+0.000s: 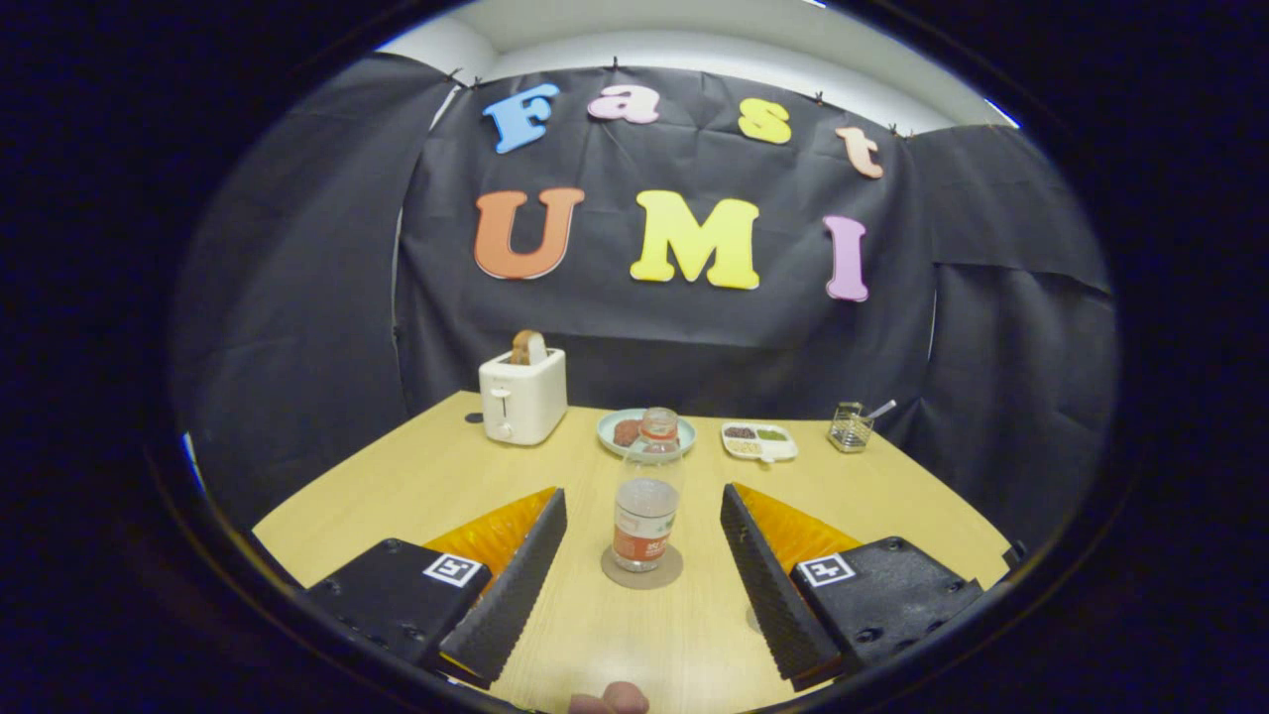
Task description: Take the bottle from table, then pour the juice into the cup, finally place the bottle on the coaster
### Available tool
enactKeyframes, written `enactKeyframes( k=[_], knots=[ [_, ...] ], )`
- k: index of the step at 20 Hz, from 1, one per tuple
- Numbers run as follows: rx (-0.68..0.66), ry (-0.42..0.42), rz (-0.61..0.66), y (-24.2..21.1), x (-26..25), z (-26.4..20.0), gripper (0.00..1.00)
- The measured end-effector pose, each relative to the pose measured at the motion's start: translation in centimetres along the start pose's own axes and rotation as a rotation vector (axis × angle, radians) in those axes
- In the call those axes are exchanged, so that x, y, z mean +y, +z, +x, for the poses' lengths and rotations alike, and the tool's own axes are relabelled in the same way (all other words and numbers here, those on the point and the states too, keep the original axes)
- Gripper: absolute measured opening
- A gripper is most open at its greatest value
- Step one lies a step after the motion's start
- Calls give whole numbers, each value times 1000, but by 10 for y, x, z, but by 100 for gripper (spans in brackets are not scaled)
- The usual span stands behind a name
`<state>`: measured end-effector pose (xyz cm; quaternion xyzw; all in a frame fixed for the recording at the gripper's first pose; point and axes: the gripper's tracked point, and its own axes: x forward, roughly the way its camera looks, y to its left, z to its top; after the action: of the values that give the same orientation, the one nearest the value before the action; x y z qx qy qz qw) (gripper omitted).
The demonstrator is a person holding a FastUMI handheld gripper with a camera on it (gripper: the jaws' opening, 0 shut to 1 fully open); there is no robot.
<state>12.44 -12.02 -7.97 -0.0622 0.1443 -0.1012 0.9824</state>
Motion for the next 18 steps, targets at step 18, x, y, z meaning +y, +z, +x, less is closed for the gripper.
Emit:
enactKeyframes(
  k=[18],
  knots=[
    [-283, 98, 104, 84, 26, -215, 99]
  ],
)
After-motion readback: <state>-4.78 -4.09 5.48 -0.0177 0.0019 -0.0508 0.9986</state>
